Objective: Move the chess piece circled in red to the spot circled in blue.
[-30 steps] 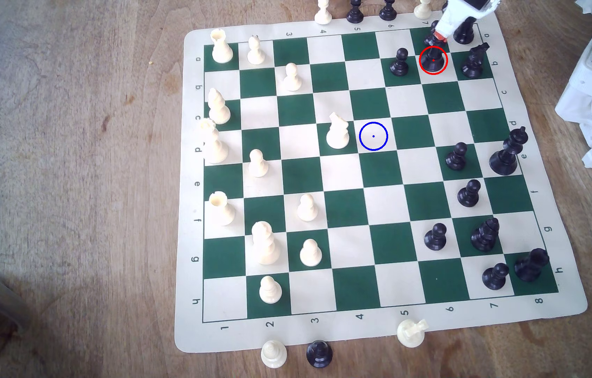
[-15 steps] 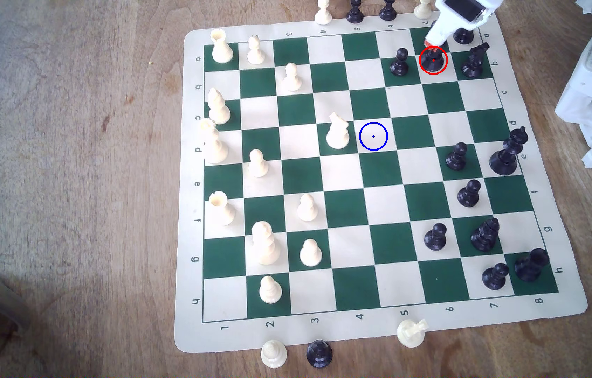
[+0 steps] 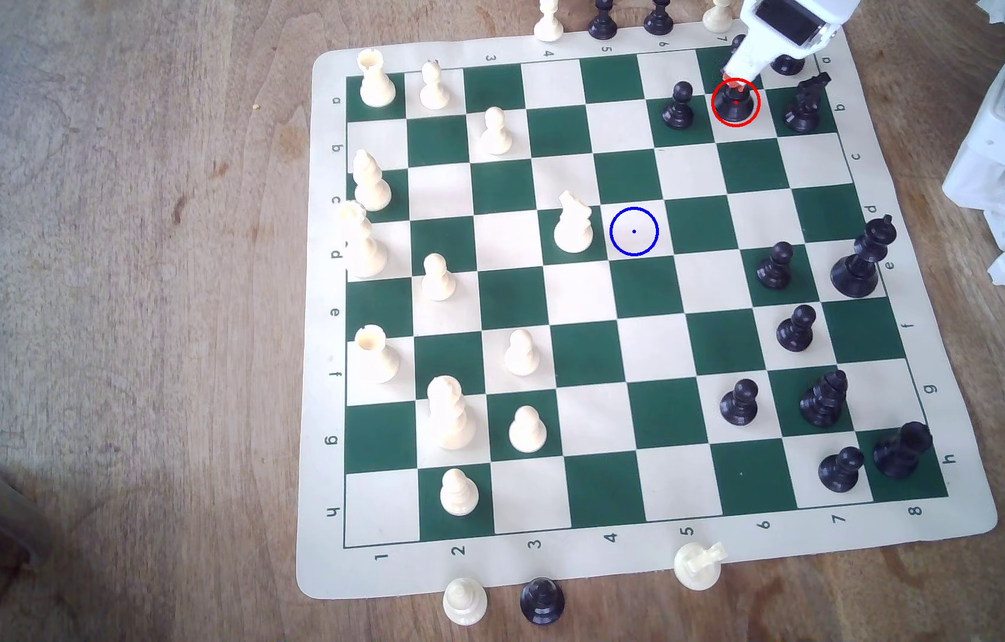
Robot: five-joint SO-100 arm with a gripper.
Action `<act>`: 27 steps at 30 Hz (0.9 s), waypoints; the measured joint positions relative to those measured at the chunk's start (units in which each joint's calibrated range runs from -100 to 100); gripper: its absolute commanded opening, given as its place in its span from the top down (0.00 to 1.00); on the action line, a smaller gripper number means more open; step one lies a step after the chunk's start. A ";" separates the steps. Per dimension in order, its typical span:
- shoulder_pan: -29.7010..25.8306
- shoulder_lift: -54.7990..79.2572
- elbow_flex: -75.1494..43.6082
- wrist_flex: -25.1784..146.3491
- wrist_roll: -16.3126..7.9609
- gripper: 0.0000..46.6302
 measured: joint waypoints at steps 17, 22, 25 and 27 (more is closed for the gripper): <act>0.00 0.00 0.36 -2.07 0.73 1.00; 0.00 0.00 0.36 -0.88 0.78 1.00; -0.52 -0.08 -0.90 1.99 0.78 1.00; -1.77 -0.59 -4.97 7.09 0.78 1.00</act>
